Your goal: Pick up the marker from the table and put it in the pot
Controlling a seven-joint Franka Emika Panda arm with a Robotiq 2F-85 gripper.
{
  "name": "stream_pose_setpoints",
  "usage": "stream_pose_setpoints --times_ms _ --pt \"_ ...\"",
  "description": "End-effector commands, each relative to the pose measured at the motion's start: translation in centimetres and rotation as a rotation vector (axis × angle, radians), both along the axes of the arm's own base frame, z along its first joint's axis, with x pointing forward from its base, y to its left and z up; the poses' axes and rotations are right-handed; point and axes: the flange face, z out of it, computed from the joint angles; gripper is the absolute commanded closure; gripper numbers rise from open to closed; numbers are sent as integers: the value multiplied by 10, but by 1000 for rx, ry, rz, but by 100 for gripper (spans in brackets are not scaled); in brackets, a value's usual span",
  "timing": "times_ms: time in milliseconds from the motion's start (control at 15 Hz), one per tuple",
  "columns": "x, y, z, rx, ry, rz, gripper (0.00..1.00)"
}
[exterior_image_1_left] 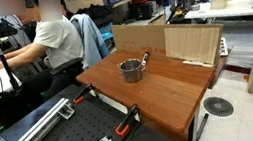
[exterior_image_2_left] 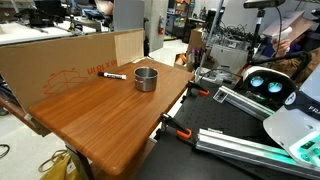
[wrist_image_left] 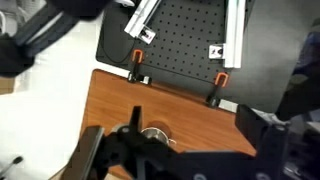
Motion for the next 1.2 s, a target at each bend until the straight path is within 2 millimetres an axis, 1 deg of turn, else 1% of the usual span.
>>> stream_pose_setpoints --times_ms 0,600,667,933,1133 --pt "0 0 0 0 1 0 0" --pt "0 0 0 0 1 0 0" --pt "0 -1 0 -11 -20 10 0" --pt "7 -12 -12 -20 -109 27 0" --pt "17 -29 -30 -19 -176 23 0"
